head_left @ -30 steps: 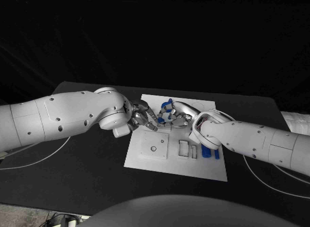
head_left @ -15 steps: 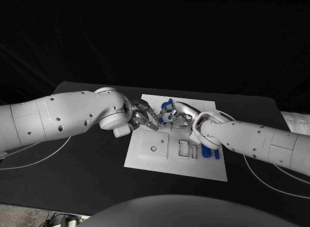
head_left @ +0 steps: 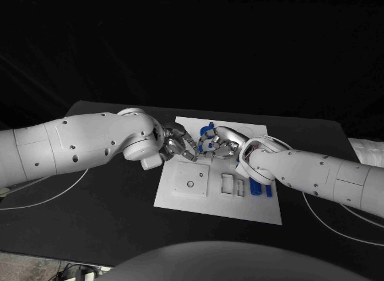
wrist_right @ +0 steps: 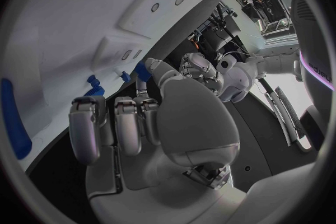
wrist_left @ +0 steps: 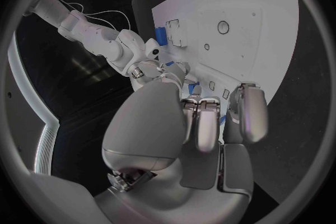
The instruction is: Assemble the parts on the task board
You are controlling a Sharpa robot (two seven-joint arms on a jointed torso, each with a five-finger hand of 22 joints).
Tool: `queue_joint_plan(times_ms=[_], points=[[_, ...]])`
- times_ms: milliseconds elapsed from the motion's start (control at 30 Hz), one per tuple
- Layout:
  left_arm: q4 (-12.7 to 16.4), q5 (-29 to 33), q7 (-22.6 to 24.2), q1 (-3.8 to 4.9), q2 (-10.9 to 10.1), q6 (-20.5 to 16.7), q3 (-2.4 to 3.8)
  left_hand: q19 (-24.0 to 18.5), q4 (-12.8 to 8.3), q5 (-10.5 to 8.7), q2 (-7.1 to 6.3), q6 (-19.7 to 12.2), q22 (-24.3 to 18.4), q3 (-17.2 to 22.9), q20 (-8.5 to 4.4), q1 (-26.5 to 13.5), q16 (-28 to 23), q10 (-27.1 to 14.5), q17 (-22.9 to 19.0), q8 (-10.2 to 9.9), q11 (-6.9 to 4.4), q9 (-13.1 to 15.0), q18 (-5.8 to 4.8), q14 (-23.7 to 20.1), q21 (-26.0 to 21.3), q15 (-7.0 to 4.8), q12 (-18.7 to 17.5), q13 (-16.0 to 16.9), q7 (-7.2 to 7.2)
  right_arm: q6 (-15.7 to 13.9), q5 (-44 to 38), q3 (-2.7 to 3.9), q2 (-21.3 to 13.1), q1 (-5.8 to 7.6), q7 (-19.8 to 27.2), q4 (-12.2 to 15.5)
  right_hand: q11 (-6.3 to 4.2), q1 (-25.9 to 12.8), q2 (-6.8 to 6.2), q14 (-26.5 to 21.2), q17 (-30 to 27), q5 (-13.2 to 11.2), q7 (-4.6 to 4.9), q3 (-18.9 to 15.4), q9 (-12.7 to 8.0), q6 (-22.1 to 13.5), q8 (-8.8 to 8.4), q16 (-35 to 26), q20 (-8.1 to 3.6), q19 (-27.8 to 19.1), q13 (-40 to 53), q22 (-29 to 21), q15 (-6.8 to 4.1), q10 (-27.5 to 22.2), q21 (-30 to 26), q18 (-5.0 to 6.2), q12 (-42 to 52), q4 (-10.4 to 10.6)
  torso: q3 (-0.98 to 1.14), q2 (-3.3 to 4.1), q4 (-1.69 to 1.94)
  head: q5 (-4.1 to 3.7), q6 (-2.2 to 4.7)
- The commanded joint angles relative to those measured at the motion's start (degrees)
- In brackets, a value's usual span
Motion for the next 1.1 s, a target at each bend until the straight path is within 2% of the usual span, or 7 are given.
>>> queue_joint_plan(times_ms=[33,467,800,1100], points=[[0.09,0.82,1.37,0.04,0.3,0.24,0.12,0.06,-0.17,0.34,0.46,0.25,11.17,-0.04,-0.46,-0.11,0.14,3.64,15.09,0.2,-0.49,0.05,1.17,6.14,-0.41,-0.45,-0.34,11.61,0.02,1.27,-0.84,-0.01,0.18,-0.06,-0.16,0.13,0.51,-0.27,-0.14,6.08,15.07,-0.2,0.05,0.04,0.01,-0.32,-0.33,0.2,0.47,2.49,15.08,13.42,0.45,6.07,-0.22,0.43,0.16,0.17,0.01,-0.02,-0.02,-0.04,-0.01],[-0.29,0.85,1.23,0.04,0.77,0.24,0.12,-0.09,-0.15,0.35,0.51,0.16,11.09,-0.02,-0.5,-0.14,0.14,3.51,15.09,0.21,-0.47,-0.03,1.24,6.14,-0.69,-0.47,-0.45,11.42,0.1,1.64,-1.47,-0.01,0.35,-0.08,-0.46,0.14,0.57,0.04,0.0,6.08,15.07,0.05,0.08,0.27,-0.07,-0.25,-0.37,0.2,0.53,2.5,15.08,13.42,0.51,6.07,-0.21,0.43,0.16,0.02,-0.02,0.02,-0.07,-0.06,-0.01],[-0.35,0.85,0.96,0.04,0.87,0.45,0.12,-0.18,-0.14,0.36,0.59,0.52,11.04,0.03,-0.53,-0.15,0.14,3.41,15.09,0.32,-0.45,0.01,1.27,6.14,-0.86,-0.48,-0.53,11.28,0.15,1.54,-2.3,-0.01,0.39,-0.09,-0.72,0.04,0.58,0.08,-0.02,6.08,15.07,0.12,0.09,0.3,-0.09,-0.24,-0.38,0.2,0.54,2.47,15.08,13.41,0.52,6.07,-0.25,0.44,0.16,-0.02,0.0,-0.04,0.04,-0.1,-0.01],[-0.32,0.85,-0.14,0.04,-0.21,0.86,0.09,-0.36,-0.09,0.34,0.7,1.78,10.93,0.1,-0.4,-0.32,0.14,3.15,15.09,0.92,0.34,-0.16,1.29,6.14,-1.24,-0.03,-0.73,10.91,1.35,-0.18,-5.79,-0.01,0.29,-0.09,-2.23,-0.22,0.75,0.25,-0.12,6.08,15.07,0.31,0.1,0.38,-0.13,0.21,-0.24,0.2,0.62,2.6,15.08,13.47,0.61,6.07,-0.1,0.4,0.16,-0.17,-0.01,-0.03,0.09,0.01,-0.01]])
